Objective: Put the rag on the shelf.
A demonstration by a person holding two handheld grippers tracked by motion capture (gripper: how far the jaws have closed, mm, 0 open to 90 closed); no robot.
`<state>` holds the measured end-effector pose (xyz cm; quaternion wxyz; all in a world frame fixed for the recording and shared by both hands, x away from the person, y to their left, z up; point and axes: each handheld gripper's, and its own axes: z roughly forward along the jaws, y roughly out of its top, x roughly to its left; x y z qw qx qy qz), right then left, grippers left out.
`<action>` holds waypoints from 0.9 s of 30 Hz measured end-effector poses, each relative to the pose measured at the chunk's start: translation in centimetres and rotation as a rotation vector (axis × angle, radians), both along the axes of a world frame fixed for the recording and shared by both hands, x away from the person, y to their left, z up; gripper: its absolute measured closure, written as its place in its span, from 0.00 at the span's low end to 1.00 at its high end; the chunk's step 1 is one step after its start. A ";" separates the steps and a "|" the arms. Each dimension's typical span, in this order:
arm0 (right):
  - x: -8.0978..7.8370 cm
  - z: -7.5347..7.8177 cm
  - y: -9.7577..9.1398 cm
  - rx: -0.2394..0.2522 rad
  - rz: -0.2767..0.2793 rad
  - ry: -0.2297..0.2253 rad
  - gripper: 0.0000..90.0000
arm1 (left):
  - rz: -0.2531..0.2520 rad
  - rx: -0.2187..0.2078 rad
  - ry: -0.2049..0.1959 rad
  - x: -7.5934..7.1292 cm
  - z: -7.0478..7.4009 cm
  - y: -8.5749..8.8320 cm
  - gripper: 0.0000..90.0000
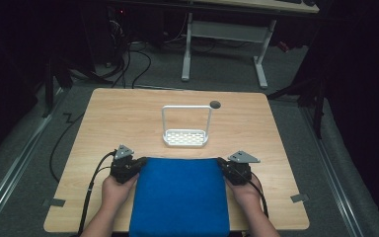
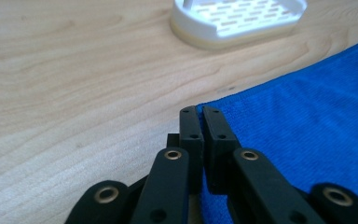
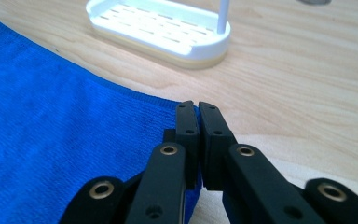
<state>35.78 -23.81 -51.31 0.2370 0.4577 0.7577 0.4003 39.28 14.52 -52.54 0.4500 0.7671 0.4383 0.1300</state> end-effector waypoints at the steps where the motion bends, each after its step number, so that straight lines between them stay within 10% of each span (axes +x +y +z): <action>1: -0.1 0.1 0.0 0.008 -0.002 -0.007 0.98 | 0.002 -0.003 -0.016 -0.2 0.3 0.0 0.97; 27: -2.0 6.1 0.0 0.117 0.015 -0.266 0.98 | 0.030 -0.135 -0.261 -3.3 8.0 0.5 0.97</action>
